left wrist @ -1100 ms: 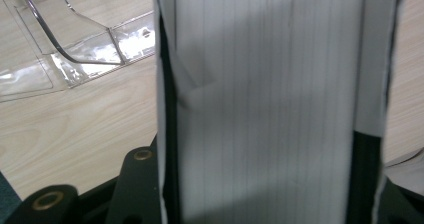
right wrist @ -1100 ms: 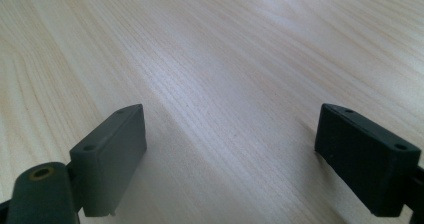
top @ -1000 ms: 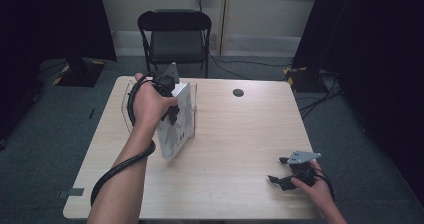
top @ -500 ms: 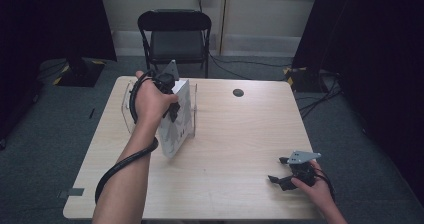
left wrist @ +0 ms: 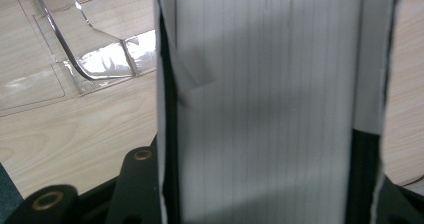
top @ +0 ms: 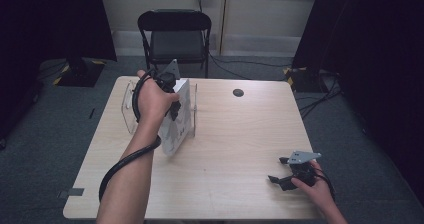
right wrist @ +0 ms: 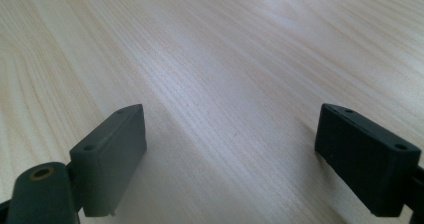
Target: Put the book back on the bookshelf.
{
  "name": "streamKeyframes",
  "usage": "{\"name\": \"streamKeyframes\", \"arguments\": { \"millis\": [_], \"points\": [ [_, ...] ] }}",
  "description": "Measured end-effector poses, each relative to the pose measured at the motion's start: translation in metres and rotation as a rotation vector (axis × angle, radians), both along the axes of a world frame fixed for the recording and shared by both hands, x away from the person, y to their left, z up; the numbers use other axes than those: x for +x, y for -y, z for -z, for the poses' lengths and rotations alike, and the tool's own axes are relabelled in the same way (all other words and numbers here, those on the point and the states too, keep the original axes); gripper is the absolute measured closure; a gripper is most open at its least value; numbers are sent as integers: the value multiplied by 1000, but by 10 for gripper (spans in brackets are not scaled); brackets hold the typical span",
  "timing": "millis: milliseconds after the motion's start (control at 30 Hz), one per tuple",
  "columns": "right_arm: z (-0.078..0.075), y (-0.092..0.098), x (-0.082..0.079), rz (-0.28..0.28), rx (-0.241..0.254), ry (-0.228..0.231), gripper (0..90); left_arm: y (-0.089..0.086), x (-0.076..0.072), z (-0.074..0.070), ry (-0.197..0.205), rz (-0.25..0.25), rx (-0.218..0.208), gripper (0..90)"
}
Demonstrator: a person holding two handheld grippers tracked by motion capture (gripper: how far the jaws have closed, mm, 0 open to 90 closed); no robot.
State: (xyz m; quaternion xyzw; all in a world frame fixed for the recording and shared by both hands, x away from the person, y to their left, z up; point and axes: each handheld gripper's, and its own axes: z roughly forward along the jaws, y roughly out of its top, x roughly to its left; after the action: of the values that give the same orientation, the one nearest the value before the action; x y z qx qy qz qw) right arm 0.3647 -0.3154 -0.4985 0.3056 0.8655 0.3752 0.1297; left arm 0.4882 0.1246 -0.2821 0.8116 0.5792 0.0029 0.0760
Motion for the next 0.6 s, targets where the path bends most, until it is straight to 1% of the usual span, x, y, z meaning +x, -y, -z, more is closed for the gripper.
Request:
{"name": "streamKeyframes", "arguments": {
  "millis": [167, 300, 400, 600],
  "points": [
    [0, 0, 0, -1, 0, 0, 125, 2, 2, 0, 3, 0, -1, 529],
    [0, 0, 0, -1, 0, 0, 125, 4, 5, 1, -3, -3, -7, 529],
    [0, 0, 0, -1, 0, 0, 125, 7, 7, 1, 2, -1, -2, 529],
    [0, 0, 0, -2, 0, 0, 125, 8, 12, 1, -3, -7, 4, 530]
  ]
}}
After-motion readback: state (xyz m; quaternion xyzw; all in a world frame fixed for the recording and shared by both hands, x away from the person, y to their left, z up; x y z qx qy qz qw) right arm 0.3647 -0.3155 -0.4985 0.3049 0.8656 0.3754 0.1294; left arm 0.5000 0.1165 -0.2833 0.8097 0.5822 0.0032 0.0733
